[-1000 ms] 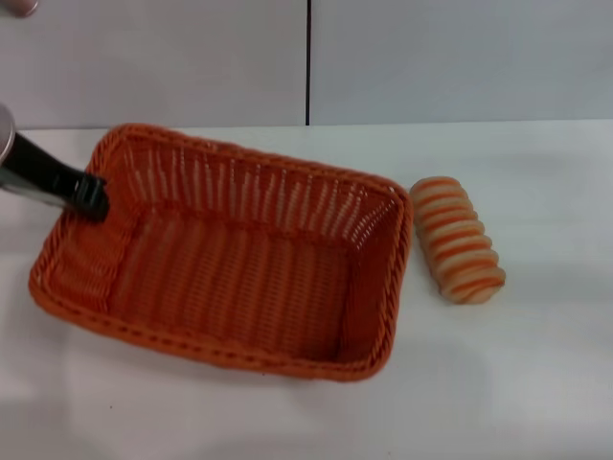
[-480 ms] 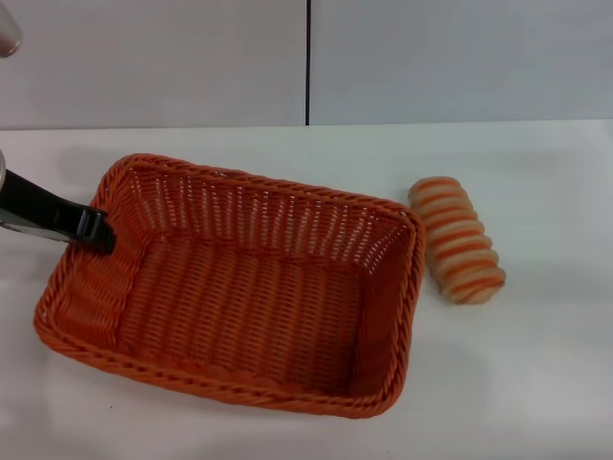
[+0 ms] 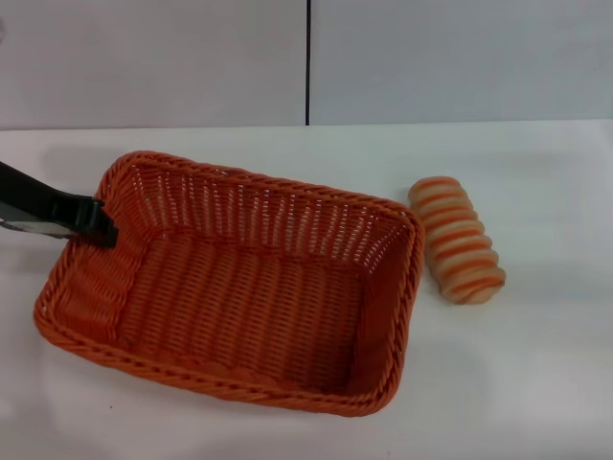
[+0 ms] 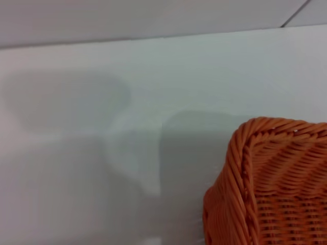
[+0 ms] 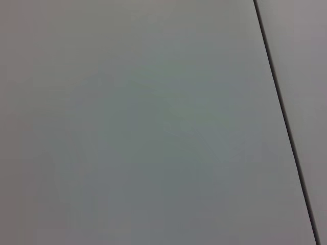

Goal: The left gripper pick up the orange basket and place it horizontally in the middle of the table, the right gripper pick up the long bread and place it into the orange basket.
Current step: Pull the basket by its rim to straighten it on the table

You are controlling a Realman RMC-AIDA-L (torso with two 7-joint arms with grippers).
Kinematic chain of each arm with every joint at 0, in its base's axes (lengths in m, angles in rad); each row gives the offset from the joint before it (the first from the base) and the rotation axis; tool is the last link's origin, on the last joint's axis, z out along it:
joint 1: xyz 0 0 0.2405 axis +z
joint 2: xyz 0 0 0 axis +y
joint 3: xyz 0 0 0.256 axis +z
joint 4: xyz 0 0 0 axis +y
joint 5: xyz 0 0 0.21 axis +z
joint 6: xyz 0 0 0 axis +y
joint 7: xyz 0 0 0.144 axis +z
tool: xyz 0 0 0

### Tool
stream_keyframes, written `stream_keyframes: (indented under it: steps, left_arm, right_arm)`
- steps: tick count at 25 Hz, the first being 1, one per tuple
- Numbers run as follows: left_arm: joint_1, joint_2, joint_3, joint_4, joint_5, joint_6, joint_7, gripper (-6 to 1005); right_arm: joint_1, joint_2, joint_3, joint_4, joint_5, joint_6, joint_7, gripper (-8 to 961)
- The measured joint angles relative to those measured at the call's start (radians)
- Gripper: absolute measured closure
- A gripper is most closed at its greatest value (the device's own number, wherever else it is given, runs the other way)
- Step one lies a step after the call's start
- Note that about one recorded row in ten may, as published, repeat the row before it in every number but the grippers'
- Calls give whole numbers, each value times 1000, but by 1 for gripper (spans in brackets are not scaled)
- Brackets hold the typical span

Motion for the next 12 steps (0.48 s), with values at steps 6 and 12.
stream_keyframes:
  steps: [6,12]
  left_arm:
    - [-5,8,-43,-17,-9,11,3,732]
    - [-15,16,-101,-6,-11,73,22,524]
  right_arm:
    - [1,0,0,-2,0,1,0,324]
    - [-8,1,0,-11,0,-1,20,324]
